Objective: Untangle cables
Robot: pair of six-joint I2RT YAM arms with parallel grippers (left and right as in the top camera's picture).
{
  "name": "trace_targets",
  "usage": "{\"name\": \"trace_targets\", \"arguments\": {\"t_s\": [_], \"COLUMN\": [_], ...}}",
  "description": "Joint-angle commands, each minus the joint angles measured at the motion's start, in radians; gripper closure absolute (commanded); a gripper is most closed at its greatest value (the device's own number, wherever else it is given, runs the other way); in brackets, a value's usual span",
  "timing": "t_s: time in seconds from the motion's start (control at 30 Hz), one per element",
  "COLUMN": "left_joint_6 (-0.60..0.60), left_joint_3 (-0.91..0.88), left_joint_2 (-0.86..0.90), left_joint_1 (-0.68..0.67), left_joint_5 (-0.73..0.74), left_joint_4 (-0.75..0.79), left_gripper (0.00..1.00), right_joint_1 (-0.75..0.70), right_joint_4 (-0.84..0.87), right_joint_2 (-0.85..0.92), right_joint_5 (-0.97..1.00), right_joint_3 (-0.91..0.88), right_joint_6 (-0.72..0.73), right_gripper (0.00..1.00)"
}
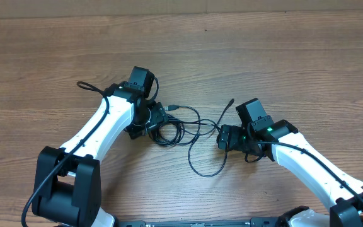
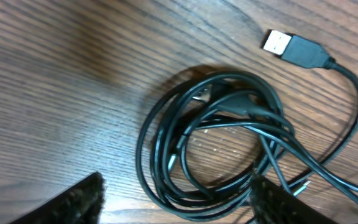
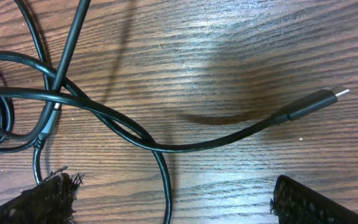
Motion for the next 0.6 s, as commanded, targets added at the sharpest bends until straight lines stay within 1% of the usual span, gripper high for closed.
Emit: {"name": "trace_targets", "arguments": {"t_s": [0.0,0.27,0.37,0.47,0.5,0.53,0.57], "left_joint_6": [-0.122,-0.42,-0.494,-0.53,-0.536,-0.539,-0.542], "left_joint_3": [-0.04,-0.15,-0.182,-0.208,-0.217,-0.224,-0.23], "left_joint_2": [0.002,0.002,0.002,0.002,0.002,0.002,0.002], "left_joint_1": [-0.004,-0.029,-0.043,-0.066,-0.074,-0.082,-0.089], "left_joint_5": [-0.006,0.02,0.064,0.069,0.07,0.07,0.07], "left_joint_4": [-0.002,0.026,0.069,0.141,0.168,0.19,0.208], "left_gripper": [0.28,0.27,0.27,0.27,0.29,0.35,0.46], "right_joint_1": [0.0,0.0,0.0,0.0,0.0,0.0,0.0], "right_joint_4": [0.007,0.014,0.014,0.014,0.014,0.014,0.014], "right_joint_2": [0.003,0.003,0.003,0.003,0.003,0.003,0.003], "right_joint_5": [-0.006,-0.005,-0.005,-0.005,-0.005,-0.005,-0.005], "right_joint_3": [0.003,0.003,0.003,0.003,0.003,0.003,0.003], "right_joint_6": [0.004,0.004,0.004,0.004,0.004,0.004,0.004], "right_gripper": [0.0,0.0,0.0,0.0,0.0,0.0,0.0]}}
